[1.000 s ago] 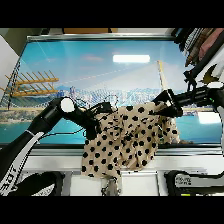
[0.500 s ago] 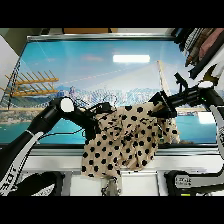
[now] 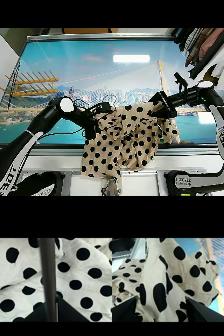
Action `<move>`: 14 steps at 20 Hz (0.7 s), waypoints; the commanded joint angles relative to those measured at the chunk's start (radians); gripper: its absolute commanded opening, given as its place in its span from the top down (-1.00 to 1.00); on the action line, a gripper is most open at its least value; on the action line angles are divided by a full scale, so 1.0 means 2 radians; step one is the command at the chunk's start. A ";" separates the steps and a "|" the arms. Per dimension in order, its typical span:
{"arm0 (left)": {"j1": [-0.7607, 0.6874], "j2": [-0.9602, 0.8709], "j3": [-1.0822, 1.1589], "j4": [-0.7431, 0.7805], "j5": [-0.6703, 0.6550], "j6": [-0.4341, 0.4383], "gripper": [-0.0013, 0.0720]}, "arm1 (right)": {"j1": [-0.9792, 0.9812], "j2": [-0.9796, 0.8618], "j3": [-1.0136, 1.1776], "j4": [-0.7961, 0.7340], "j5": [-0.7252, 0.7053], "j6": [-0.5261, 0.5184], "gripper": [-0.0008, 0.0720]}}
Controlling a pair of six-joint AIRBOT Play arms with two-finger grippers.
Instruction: Fold the clothes and pants, and hang the long-sleeved shirts on hangers.
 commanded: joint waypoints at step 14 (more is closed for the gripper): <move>0.000 0.000 0.001 -0.001 0.002 0.000 0.93 | 0.001 0.000 0.000 0.000 -0.002 0.001 0.95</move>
